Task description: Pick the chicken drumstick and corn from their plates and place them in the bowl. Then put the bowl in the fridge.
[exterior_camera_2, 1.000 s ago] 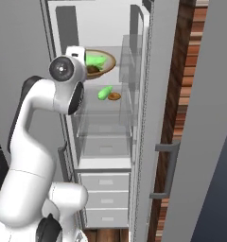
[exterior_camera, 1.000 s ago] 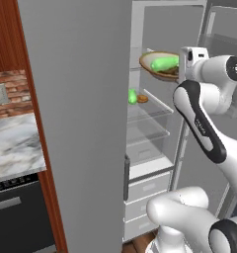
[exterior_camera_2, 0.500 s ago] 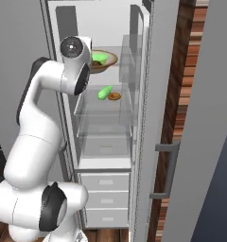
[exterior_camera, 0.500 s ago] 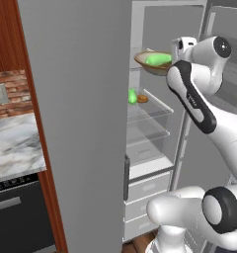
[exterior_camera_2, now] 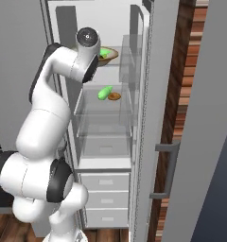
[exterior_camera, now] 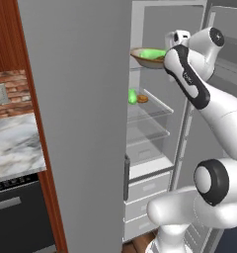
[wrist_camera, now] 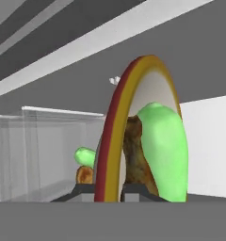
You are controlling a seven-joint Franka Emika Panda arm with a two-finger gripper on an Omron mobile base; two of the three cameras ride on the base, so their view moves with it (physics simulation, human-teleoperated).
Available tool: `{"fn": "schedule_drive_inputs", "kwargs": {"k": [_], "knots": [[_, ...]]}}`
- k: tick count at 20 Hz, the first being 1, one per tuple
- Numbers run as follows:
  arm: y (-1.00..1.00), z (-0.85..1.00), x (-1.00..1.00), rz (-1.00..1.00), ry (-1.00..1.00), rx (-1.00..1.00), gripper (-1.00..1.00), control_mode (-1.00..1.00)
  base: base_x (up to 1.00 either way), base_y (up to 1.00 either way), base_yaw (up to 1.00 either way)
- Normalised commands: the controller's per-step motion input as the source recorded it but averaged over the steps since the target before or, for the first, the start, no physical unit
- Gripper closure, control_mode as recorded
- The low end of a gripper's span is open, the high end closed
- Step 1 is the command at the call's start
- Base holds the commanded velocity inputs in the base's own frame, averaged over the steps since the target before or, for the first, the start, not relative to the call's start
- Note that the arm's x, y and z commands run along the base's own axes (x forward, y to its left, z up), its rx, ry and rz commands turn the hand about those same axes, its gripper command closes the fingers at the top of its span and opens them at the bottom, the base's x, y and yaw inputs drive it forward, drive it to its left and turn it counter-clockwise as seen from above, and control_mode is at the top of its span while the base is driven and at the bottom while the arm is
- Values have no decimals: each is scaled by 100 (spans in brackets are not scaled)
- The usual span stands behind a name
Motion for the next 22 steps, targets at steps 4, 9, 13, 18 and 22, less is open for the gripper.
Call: {"fn": "schedule_drive_inputs", "kwargs": {"k": [4,9,13,18,22], "knots": [[-1,-6,53,4,0,-9,100,-100,0,0,0],[0,-9,43,0,0,-17,100,-100,0,0,0],[-2,-17,32,0,0,-15,100,-100,0,0,0],[-7,-9,33,1,0,-3,100,-100,0,0,0],[-11,-2,34,1,0,0,100,-100,0,0,0]]}}
